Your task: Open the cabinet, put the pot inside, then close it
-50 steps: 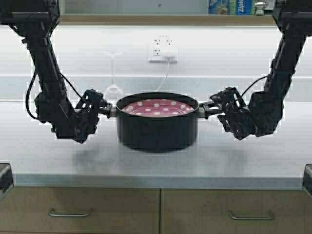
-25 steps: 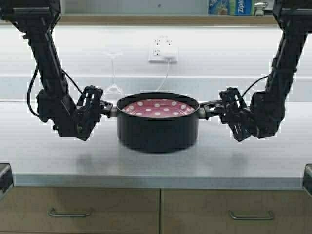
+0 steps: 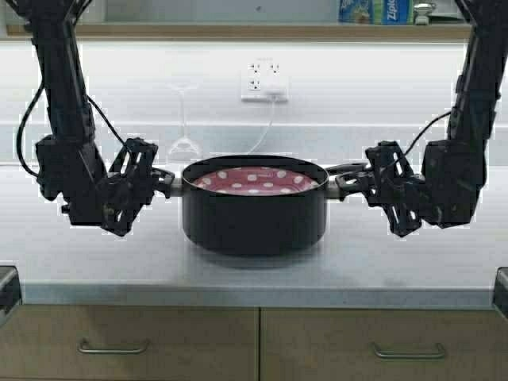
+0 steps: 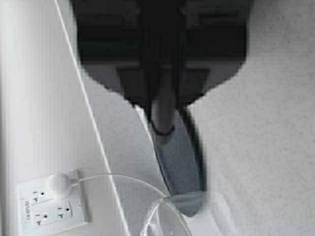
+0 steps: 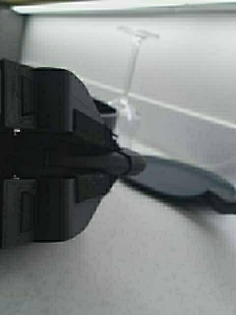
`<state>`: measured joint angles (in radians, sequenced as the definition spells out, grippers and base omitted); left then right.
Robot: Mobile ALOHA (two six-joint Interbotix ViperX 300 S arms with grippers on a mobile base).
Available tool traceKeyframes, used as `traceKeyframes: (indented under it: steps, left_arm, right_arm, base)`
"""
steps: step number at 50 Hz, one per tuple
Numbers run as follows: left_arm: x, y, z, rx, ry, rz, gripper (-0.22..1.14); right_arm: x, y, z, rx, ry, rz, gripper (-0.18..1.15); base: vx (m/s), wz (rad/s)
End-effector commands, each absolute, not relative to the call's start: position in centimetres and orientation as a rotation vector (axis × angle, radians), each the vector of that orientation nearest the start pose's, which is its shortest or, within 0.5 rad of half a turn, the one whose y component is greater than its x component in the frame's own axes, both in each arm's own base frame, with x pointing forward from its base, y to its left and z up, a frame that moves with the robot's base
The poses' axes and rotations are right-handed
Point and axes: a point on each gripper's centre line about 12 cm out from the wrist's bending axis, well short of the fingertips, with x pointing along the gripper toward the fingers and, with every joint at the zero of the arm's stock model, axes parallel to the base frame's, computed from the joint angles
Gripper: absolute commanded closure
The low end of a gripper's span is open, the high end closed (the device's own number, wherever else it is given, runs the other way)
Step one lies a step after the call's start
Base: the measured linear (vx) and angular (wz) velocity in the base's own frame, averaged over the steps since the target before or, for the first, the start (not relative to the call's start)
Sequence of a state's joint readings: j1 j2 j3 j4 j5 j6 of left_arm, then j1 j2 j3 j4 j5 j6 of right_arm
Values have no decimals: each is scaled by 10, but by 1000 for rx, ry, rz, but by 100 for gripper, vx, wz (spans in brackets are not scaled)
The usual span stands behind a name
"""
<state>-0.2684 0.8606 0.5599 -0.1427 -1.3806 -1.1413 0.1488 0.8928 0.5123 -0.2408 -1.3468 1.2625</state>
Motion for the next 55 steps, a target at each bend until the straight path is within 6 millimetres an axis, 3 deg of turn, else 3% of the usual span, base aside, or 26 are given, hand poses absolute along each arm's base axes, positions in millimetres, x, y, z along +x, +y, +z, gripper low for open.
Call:
traceKeyframes:
  steps: [1,20,41,55]
  left_arm:
    - [411,-96,23,-1128,9,-152,90]
    - [367,-115,82,-1084,-12,-250,90]
    - [310,-104,154,-1112,-68,-305,90]
    - [303,-102,197,-1137,-7,-287,90]
  right_arm:
    - [428,99,10,1169,190,385,91]
    - [380,118,51,1178,214,437,91]
    - [335,118,131,1164,186,484,91]
    - [325,128,183,1130,210,481,91]
  base:
    - [0,0]
    - [-1,0]
    - [0,0]
    - [0,0]
